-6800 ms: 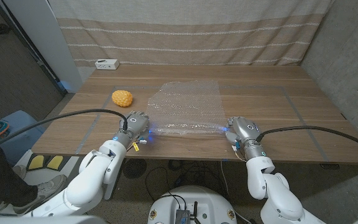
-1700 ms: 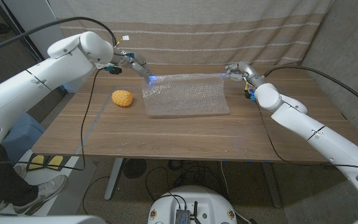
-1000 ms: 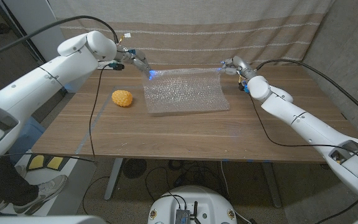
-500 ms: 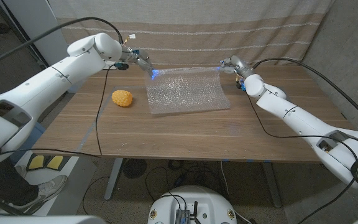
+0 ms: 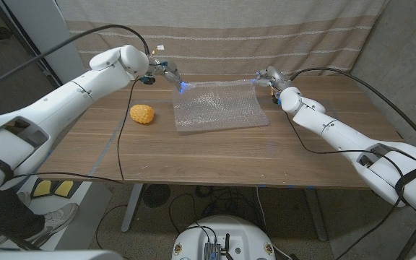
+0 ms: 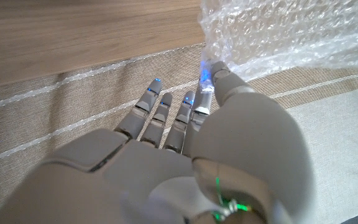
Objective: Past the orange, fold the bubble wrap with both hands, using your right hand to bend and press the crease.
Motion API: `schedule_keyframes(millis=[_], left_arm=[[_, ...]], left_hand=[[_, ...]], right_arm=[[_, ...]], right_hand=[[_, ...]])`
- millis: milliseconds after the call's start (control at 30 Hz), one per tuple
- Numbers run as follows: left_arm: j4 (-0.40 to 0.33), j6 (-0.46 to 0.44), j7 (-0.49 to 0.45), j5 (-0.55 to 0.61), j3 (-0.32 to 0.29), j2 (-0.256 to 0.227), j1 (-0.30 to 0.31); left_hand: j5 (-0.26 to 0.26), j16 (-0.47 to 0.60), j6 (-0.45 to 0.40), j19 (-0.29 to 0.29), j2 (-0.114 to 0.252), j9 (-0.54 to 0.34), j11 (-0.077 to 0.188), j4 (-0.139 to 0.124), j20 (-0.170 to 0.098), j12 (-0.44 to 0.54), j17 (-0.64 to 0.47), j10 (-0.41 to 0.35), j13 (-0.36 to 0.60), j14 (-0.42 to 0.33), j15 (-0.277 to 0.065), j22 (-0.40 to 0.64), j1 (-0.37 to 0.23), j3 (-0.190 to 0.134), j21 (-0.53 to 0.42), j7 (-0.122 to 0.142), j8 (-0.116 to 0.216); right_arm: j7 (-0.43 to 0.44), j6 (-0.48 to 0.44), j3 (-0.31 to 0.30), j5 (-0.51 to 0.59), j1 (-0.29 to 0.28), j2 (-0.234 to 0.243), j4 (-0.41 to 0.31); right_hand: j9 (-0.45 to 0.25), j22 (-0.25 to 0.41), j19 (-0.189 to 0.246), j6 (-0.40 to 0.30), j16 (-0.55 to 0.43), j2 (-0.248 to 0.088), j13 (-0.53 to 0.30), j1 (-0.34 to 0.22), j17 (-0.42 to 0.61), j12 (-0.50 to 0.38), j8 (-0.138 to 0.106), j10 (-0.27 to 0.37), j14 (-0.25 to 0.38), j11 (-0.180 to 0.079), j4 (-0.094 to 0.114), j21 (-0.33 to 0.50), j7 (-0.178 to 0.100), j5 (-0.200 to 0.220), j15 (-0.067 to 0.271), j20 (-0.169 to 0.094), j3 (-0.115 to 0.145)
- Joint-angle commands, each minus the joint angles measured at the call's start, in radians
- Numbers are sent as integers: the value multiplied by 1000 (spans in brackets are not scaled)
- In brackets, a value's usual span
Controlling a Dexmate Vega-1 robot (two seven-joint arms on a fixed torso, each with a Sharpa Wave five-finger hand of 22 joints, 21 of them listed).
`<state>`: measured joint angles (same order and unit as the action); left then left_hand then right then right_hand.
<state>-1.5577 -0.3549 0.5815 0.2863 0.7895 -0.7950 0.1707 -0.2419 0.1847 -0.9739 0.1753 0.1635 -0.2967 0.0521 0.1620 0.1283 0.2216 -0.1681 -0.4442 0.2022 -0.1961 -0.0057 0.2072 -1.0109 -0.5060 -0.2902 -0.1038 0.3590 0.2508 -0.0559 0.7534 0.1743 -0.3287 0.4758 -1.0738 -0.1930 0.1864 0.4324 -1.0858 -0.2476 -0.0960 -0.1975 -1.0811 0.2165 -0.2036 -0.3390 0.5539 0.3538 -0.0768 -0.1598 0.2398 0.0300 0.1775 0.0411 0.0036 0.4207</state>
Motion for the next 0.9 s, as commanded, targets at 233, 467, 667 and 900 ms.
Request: schedule_keyframes(millis=[233,467,667,900], left_arm=[[34,-21,-36,36,28,29,17],[0,-47,-59,34,9,8,43],[-37,-70,-99,29,-16,-9,73],[-64,-77,-141,18,-39,-23,102]], left_hand=[[0,-1,108,-2,11,-149,-5,-7,6,-6,-4,24,8,2,4,3,0,5,-6,29,-38],[7,-2,345,-24,10,-83,-22,-17,13,-17,-8,95,11,34,23,4,24,24,-6,79,-184],[11,-4,651,-70,10,-9,-46,-28,20,-34,-11,230,12,96,53,6,56,49,4,107,-197],[15,-7,795,-101,4,30,-55,-31,33,-35,-10,307,11,138,69,6,75,65,13,101,-198]], right_arm=[[25,-24,63,34,48,-45,103],[40,-76,82,54,54,-49,102],[49,-117,87,57,54,-51,96],[16,-140,80,34,51,-39,74]], right_hand=[[-5,1,7,-3,-9,-4,-5,11,8,-1,7,10,7,-2,3,-1,-19,-1,107,6,-11],[-4,1,7,-3,-12,-5,-5,11,9,-1,9,11,10,-4,3,-1,-20,-2,106,8,-13],[-4,1,8,8,-13,-6,-5,12,10,-1,15,11,10,-3,3,-1,-22,-2,101,13,-16],[-1,2,-5,207,0,10,-6,76,9,15,109,-41,2,12,22,-7,-66,-2,76,37,-32]])
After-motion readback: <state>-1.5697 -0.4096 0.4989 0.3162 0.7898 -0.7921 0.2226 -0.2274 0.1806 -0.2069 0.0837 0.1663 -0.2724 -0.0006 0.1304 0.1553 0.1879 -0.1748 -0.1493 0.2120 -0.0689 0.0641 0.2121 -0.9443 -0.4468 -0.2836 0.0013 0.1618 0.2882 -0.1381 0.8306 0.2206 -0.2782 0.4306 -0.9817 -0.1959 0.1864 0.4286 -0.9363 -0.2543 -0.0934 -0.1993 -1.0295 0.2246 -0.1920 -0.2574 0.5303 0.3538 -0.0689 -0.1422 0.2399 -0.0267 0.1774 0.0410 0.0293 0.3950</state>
